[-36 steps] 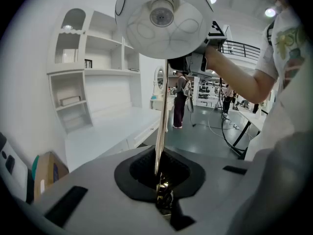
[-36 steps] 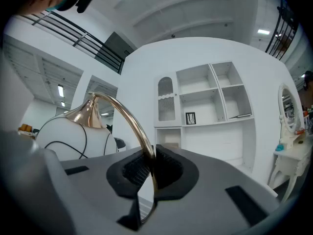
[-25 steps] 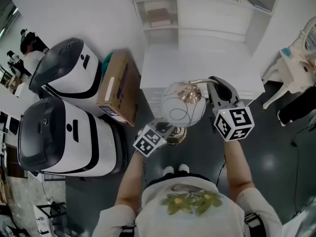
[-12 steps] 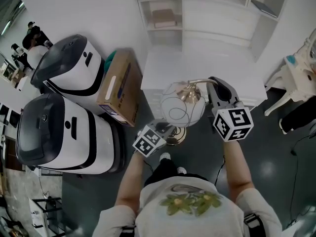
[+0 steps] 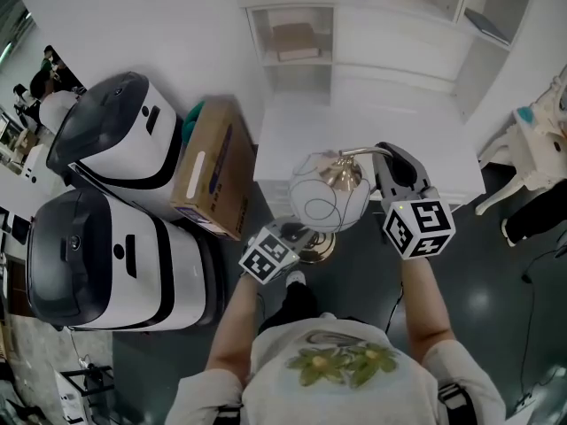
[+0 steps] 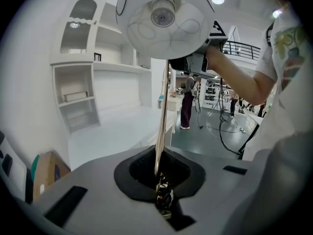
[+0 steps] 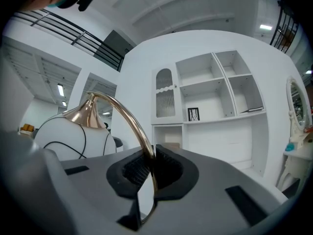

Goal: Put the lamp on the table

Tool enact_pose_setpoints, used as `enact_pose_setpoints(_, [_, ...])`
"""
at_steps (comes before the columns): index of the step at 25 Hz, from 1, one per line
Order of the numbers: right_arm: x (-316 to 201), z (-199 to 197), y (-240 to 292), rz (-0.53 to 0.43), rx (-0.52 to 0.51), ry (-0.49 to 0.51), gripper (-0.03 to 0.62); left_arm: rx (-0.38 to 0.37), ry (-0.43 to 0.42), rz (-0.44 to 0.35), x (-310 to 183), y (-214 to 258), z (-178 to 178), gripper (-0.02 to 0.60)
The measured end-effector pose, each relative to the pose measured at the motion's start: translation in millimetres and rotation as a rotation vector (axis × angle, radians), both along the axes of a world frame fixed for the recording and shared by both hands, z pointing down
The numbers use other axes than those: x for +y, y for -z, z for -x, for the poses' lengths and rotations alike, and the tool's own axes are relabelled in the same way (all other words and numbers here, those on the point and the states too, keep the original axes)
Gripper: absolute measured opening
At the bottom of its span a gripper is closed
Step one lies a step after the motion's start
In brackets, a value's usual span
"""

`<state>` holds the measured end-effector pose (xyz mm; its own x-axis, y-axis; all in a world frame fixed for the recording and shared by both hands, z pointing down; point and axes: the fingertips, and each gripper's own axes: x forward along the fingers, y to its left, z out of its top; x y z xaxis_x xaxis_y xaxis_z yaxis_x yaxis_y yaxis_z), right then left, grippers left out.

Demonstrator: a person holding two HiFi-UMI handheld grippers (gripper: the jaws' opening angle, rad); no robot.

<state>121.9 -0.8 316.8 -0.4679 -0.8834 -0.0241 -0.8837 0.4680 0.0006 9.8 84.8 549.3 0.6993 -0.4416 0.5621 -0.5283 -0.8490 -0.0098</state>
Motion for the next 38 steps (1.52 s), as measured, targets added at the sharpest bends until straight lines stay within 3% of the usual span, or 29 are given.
enact_pose_setpoints(13, [-103.2,30.8,-4.6,0.009,-0.001,-0.097,0.04,0.013,-0.087,0.001,-110.5,-3.7,35.7,0.037])
enact_pose_setpoints(20, [-134.5,39.8,-6.6,0.001,0.003,-0.158,0.04,0.018,-0.145,0.01,-147.4,-8.2,47.0,0.035])
enact_pose_setpoints(31, [-192.1,45.2,-28.0,0.045,0.028,-0.162,0.041,0.056,-0.152,0.072,-193.7,-33.3,43.0,0.037])
enact_pose_setpoints(38, [-236.8,51.5,-35.4,0.047,0.049,-0.109,0.041,0.059,-0.141,0.11,-237.9,-47.8,34.6,0.037])
